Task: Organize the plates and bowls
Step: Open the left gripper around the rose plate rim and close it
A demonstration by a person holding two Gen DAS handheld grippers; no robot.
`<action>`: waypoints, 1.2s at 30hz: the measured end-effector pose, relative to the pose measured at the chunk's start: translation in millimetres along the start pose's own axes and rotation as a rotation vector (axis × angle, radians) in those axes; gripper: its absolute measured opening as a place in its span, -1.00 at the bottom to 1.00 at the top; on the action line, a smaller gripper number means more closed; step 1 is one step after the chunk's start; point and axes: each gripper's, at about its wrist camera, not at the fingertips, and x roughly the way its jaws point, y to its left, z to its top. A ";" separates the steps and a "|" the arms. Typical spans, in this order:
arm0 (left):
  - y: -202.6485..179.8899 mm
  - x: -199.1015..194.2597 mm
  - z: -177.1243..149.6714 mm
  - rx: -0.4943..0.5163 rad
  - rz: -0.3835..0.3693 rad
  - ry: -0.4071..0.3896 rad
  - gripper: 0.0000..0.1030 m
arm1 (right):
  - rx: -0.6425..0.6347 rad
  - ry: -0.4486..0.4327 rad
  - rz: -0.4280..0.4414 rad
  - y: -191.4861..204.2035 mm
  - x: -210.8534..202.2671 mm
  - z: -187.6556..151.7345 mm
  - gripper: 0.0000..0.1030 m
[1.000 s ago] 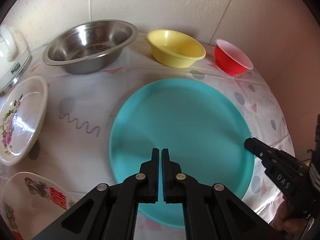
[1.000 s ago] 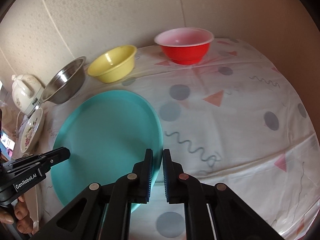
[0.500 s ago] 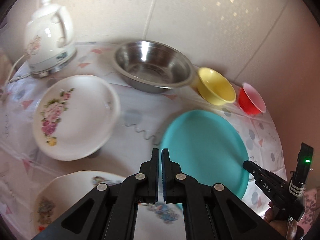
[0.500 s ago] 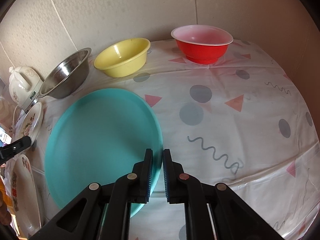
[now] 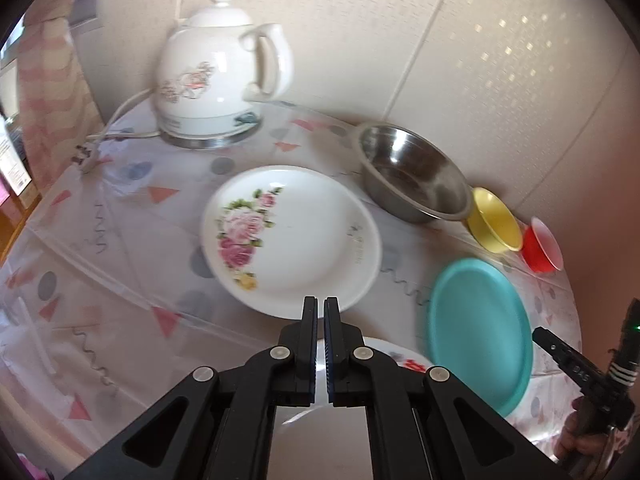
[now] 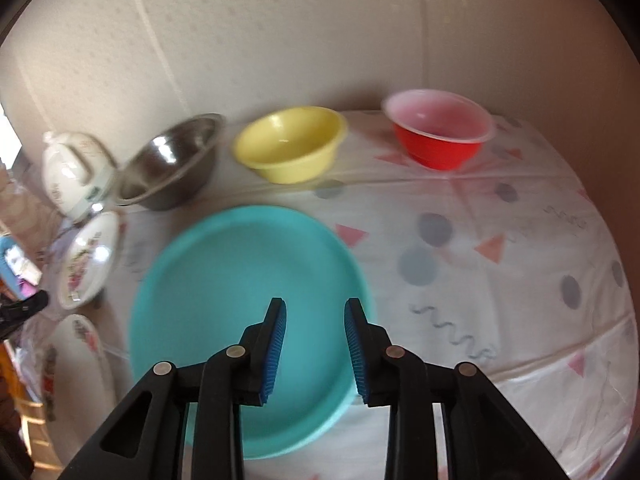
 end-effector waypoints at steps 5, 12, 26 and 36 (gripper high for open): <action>27.1 0.4 3.3 -0.014 0.018 -0.024 -0.80 | -0.029 0.102 0.271 40.8 19.1 6.3 -0.41; 60.6 5.1 9.1 -0.035 0.031 -0.040 -0.62 | -0.060 0.200 0.446 105.7 52.6 20.3 -0.47; 96.9 43.6 42.7 -0.128 -0.015 0.044 -0.62 | -0.049 0.286 0.408 151.4 116.4 51.6 -0.65; 89.1 74.4 51.1 -0.111 -0.038 0.082 -0.80 | -0.068 0.306 0.385 161.7 138.0 52.2 -0.74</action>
